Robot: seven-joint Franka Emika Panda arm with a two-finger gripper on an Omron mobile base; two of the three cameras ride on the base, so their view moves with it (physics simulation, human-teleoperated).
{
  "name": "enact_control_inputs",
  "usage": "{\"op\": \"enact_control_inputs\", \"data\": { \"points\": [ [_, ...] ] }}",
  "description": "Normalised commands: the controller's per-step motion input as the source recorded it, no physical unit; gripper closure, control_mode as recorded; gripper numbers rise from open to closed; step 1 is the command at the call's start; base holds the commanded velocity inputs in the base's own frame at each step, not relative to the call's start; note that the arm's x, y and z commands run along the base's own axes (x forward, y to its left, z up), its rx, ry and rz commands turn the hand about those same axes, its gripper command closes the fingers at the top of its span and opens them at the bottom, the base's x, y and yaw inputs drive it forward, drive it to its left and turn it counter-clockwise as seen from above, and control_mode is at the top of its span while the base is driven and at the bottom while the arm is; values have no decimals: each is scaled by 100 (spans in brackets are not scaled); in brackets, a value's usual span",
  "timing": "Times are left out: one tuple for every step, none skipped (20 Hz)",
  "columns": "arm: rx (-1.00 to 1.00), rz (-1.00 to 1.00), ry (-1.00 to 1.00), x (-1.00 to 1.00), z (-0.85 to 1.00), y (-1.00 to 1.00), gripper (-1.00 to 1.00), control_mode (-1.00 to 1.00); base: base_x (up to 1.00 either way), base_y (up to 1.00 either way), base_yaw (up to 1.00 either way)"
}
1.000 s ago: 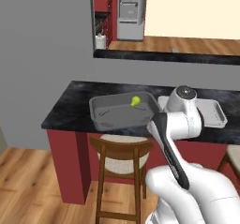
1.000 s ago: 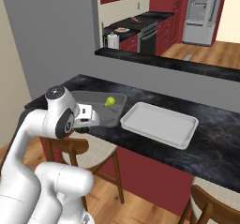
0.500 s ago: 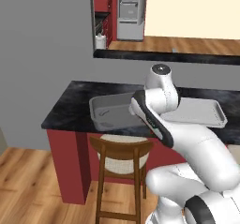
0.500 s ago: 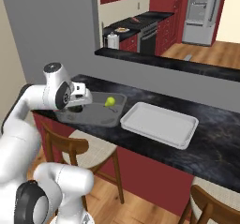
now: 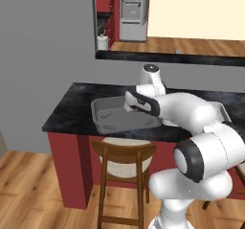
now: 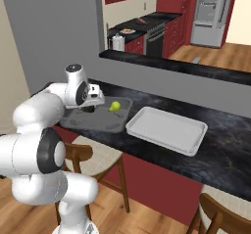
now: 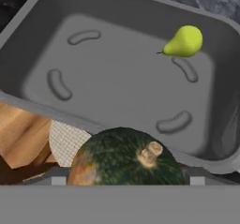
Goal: Place the cold items (pear and squash) from the fridge in one tupperware on the dining counter. Place the warm items (kebab skewer and hot dog) in the stove area in another tupperware.
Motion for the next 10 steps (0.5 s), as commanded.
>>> {"op": "enact_control_inputs", "data": {
  "points": [
    [0, 2, 11, 99, -54, 31, 100, -100, 0, 0, 0],
    [0, 1, 10, 93, -50, 36, 100, -100, 0, 0, 0],
    [0, 0, 14, 91, -45, 52, 100, -100, 0, 0, 0],
    [0, 0, 12, 82, -34, 58, 100, -100, 0, 0, 0],
    [0, 0, 7, 79, -35, 63, 100, -100, 0, 0, 0],
    [0, 0, 10, 81, -43, 71, 100, -100, 0, 0, 0],
    [0, 0, 11, 82, -49, 71, 100, -100, 0, 0, 0],
    [0, 0, 12, 83, -54, 66, 100, -100, 0, 0, 0],
    [0, 0, 11, 81, -55, 51, 100, -100, 0, 0, 0],
    [0, 0, 11, 81, -59, 39, 100, -100, 0, 0, 0]
  ]
}}
